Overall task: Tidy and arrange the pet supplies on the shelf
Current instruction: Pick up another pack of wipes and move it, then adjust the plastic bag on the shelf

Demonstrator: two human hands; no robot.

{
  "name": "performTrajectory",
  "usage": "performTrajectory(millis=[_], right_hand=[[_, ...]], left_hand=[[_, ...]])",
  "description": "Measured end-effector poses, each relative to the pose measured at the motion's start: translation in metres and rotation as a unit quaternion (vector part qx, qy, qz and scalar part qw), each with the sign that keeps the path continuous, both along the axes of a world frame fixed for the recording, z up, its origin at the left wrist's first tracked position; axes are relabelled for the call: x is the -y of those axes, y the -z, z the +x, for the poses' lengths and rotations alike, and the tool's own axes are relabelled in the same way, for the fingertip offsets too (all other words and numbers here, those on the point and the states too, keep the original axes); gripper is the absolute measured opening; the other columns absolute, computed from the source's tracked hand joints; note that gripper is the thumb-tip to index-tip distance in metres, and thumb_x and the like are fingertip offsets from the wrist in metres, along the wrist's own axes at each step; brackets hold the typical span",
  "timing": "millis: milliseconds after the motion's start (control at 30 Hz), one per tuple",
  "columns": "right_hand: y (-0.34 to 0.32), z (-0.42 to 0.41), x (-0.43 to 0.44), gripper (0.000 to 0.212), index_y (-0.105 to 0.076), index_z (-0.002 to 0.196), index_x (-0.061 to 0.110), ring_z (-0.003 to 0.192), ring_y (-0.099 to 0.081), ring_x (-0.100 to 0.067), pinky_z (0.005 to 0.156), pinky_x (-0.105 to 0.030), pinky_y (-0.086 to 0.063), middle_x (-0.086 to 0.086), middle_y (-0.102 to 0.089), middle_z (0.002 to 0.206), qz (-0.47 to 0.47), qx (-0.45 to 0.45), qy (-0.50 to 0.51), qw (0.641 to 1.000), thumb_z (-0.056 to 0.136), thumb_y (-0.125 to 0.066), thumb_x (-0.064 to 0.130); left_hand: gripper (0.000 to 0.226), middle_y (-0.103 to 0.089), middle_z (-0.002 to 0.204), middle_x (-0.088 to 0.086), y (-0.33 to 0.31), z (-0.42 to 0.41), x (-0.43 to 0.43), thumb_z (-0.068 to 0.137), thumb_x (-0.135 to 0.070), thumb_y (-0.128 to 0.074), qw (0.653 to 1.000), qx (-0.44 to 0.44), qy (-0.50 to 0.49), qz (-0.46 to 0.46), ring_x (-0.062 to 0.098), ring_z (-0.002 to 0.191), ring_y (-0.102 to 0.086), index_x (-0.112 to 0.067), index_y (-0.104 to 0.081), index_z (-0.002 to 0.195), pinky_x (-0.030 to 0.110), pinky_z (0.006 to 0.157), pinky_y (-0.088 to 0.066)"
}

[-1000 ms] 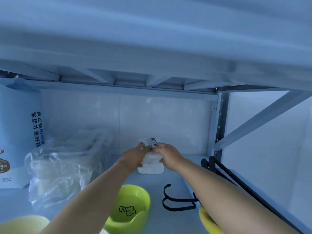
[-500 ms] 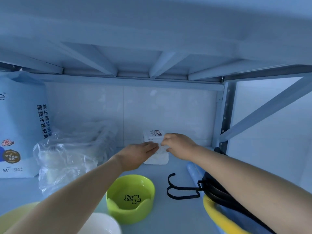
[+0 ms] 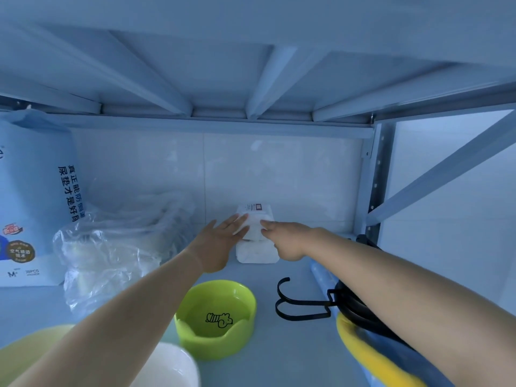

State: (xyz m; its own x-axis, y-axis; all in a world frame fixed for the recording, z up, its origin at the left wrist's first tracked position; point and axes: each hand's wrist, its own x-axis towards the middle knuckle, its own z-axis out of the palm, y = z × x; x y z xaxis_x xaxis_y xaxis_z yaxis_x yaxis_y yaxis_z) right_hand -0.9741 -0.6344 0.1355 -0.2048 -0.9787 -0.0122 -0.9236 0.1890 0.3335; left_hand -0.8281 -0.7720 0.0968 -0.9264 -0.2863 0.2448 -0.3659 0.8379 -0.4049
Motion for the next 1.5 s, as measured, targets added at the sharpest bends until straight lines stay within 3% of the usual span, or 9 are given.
performTrajectory(millis=[100, 300, 533, 700, 900, 1033, 1167, 1300, 1500], right_hand=[[0.000, 0.002, -0.001, 0.050, -0.031, 0.141, 0.010, 0.132, -0.035, -0.028, 0.102, -0.043, -0.039, -0.005, -0.021, 0.153, -0.023, 0.036, -0.002, 0.999, 0.093, -0.041, 0.012], [-0.011, 0.012, -0.009, 0.043, -0.047, 0.135, 0.023, 0.129, -0.041, -0.020, 0.103, -0.034, -0.037, 0.001, -0.046, 0.142, -0.210, 0.130, -0.060, 0.967, 0.092, -0.049, 0.020], [-0.027, 0.070, -0.008, 0.029, -0.064, 0.115, 0.019, 0.105, -0.057, -0.010, 0.084, -0.016, -0.036, 0.006, -0.066, 0.115, -0.288, 0.240, -0.167, 0.912, 0.087, -0.061, 0.019], [-0.032, 0.140, 0.004, 0.025, -0.067, 0.110, 0.020, 0.105, -0.059, -0.013, 0.093, -0.029, -0.044, 0.004, -0.067, 0.111, -0.298, 0.255, -0.247, 0.886, 0.086, -0.064, 0.023], [-0.033, 0.207, 0.018, 0.016, -0.072, 0.098, 0.016, 0.092, -0.062, -0.020, 0.085, -0.031, -0.048, 0.001, -0.069, 0.101, -0.322, 0.207, -0.368, 0.847, 0.084, -0.065, 0.013], [-0.028, 0.227, 0.045, 0.025, -0.068, 0.109, 0.019, 0.104, -0.057, -0.018, 0.092, -0.033, -0.044, 0.003, -0.064, 0.112, -0.298, 0.206, -0.302, 0.882, 0.084, -0.065, 0.019], [-0.016, 0.234, 0.068, 0.041, -0.056, 0.122, 0.021, 0.114, -0.050, -0.017, 0.095, -0.036, -0.042, 0.003, -0.054, 0.122, -0.284, 0.192, -0.189, 0.920, 0.084, -0.065, 0.032], [0.001, 0.239, 0.083, 0.049, -0.049, 0.124, 0.018, 0.115, -0.050, -0.023, 0.094, -0.035, -0.036, -0.002, -0.053, 0.122, -0.258, 0.111, -0.081, 0.957, 0.085, -0.059, 0.046], [0.018, 0.254, 0.093, 0.048, -0.046, 0.125, 0.018, 0.114, -0.046, -0.024, 0.098, -0.034, -0.029, -0.003, -0.050, 0.118, -0.287, 0.070, -0.034, 0.955, 0.088, -0.055, 0.045]], left_hand=[[0.079, 0.026, 0.152, -0.014, -0.003, 0.005, -0.005, 0.090, -0.009, -0.040, 0.997, 0.012, -0.003, 0.071, 0.007, 0.143, 0.001, -0.025, 0.010, 0.148, 0.027, 0.087, -0.043], [0.064, 0.006, 0.157, -0.006, -0.023, 0.027, -0.016, 0.094, -0.029, -0.042, 0.997, 0.001, 0.003, 0.078, 0.011, 0.144, -0.004, -0.027, -0.011, 0.149, 0.036, 0.110, -0.031], [0.040, -0.051, 0.131, -0.007, -0.054, 0.115, -0.018, 0.085, -0.022, -0.058, 0.980, -0.128, 0.063, 0.140, 0.014, 0.119, -0.049, -0.026, -0.056, 0.125, 0.030, 0.100, -0.039], [0.031, -0.062, 0.112, -0.011, -0.070, 0.187, -0.016, 0.083, -0.013, -0.063, 0.960, -0.215, 0.099, 0.152, 0.005, 0.101, -0.057, -0.026, -0.066, 0.111, 0.022, 0.090, -0.043], [0.030, -0.064, 0.101, -0.019, -0.065, 0.255, 0.000, 0.081, -0.007, -0.066, 0.922, -0.286, 0.115, 0.235, -0.009, 0.092, -0.055, -0.030, -0.068, 0.101, 0.008, 0.082, -0.042], [0.030, -0.063, 0.108, -0.013, -0.062, 0.272, 0.023, 0.080, -0.014, -0.068, 0.943, -0.259, 0.102, 0.181, -0.003, 0.099, -0.051, -0.029, -0.066, 0.107, -0.005, 0.080, -0.028], [0.043, -0.050, 0.129, -0.009, -0.051, 0.266, 0.052, 0.087, -0.030, -0.061, 0.966, -0.182, 0.036, 0.179, 0.011, 0.118, -0.047, -0.031, -0.051, 0.128, 0.023, 0.097, -0.039], [0.051, -0.052, 0.132, -0.001, -0.034, 0.251, 0.063, 0.088, -0.029, -0.061, 0.968, -0.159, 0.034, 0.192, 0.020, 0.120, -0.047, -0.028, -0.044, 0.137, 0.028, 0.099, -0.036], [0.050, -0.057, 0.124, 0.002, -0.022, 0.247, 0.070, 0.087, -0.026, -0.062, 0.959, -0.207, 0.066, 0.181, 0.023, 0.113, -0.050, -0.028, -0.046, 0.134, 0.030, 0.089, -0.040]])
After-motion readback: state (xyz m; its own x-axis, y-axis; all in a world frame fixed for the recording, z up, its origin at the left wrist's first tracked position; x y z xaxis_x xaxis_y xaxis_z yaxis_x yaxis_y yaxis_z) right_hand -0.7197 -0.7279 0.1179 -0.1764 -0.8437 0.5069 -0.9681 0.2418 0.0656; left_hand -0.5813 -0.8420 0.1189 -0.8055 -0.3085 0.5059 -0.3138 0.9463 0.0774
